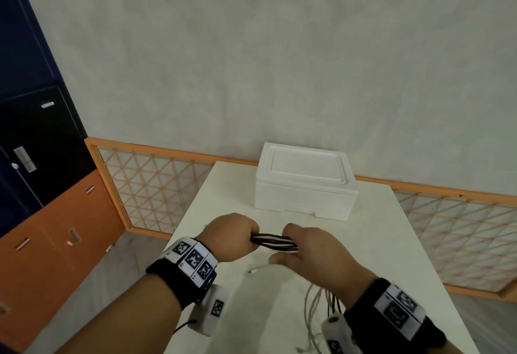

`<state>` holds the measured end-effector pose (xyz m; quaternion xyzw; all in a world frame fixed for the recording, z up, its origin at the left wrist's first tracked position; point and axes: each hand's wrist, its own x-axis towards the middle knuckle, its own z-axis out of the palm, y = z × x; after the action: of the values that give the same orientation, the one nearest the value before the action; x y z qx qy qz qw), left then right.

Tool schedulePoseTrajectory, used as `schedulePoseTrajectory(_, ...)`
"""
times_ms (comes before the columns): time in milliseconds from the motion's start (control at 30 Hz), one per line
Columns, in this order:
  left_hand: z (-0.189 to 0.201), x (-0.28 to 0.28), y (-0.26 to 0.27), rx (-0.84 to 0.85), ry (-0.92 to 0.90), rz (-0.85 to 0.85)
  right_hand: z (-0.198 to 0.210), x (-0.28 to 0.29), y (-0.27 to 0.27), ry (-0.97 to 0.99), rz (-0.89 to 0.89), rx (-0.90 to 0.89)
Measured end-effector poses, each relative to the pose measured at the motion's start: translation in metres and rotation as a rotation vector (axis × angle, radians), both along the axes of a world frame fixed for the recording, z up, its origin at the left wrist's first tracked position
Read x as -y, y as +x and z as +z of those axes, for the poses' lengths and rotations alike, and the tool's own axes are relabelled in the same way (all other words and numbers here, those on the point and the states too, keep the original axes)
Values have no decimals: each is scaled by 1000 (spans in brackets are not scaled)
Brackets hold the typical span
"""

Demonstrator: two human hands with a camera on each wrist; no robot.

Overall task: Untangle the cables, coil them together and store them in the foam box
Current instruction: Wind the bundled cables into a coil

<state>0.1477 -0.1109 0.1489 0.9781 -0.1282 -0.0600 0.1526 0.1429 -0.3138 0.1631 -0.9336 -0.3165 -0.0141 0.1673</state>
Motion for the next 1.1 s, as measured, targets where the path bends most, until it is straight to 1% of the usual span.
schedulePoseTrajectory(67, 2, 4, -8, -74, -50, -82, -19, 12, 14, -103, -20, 22)
schedulePoseTrajectory(133, 2, 11, -17, -205, -210, -121, -34, 19, 24, -137, 6, 22)
schedulePoseTrajectory(167, 1, 14, -19, -269, -330, -110, -37, 20, 28, -96, 13, -1)
schedulePoseTrajectory(200, -2, 17, -22, -329, -462, -94, -36, 20, 30, -11, -14, -65)
schedulePoseTrajectory(300, -13, 22, -28, -540, -901, -50, -24, 19, 38, 299, -181, -235)
schedulePoseTrajectory(333, -17, 24, -30, -592, -1009, -43, -18, 18, 40, 338, -216, -243)
schedulePoseTrajectory(367, -22, 25, -31, -625, -1071, -36, -14, 17, 43, 367, -222, -224)
schedulePoseTrajectory(433, -31, 28, -32, -653, -1103, -37, 0, 11, 45, 393, -216, -155)
schedulePoseTrajectory(500, -35, 32, -33, -666, -1074, -55, 15, 3, 44, 393, -210, -110)
schedulePoseTrajectory(567, -33, 39, -36, -667, -1071, -93, 25, -4, 44, 448, -207, -77)
schedulePoseTrajectory(667, -24, 46, -41, -658, -1115, -151, 29, -5, 46, 627, -215, -131)
schedulePoseTrajectory(733, -15, 48, -46, -638, -1155, -223, 23, -4, 49, 690, -256, -186)
schedulePoseTrajectory(767, -9, 49, -49, -626, -1184, -270, 17, -4, 50, 682, -270, -200)
schedulePoseTrajectory(833, 4, 50, -52, -606, -1261, -361, 2, -5, 50, 649, -218, -264)
schedulePoseTrajectory(900, 13, 50, -50, -564, -1346, -404, -8, -11, 41, 562, -185, -246)
schedulePoseTrajectory(933, 14, 50, -48, -535, -1384, -392, -12, -13, 37, 563, -152, -249)
schedulePoseTrajectory(967, 15, 48, -45, -518, -1424, -355, -15, -13, 35, 510, -108, -208)
schedulePoseTrajectory(1000, 15, 46, -42, -509, -1463, -313, -16, -15, 33, 406, -41, -104)
schedulePoseTrajectory(1033, 14, 44, -40, -502, -1504, -287, -21, -14, 31, 432, -35, -21)
schedulePoseTrajectory(1067, 14, 43, -38, -483, -1538, -283, -23, -18, 28, 488, -61, -55)
schedulePoseTrajectory(1100, 13, 42, -37, -452, -1550, -293, -31, -23, 25, 512, 3, -122)
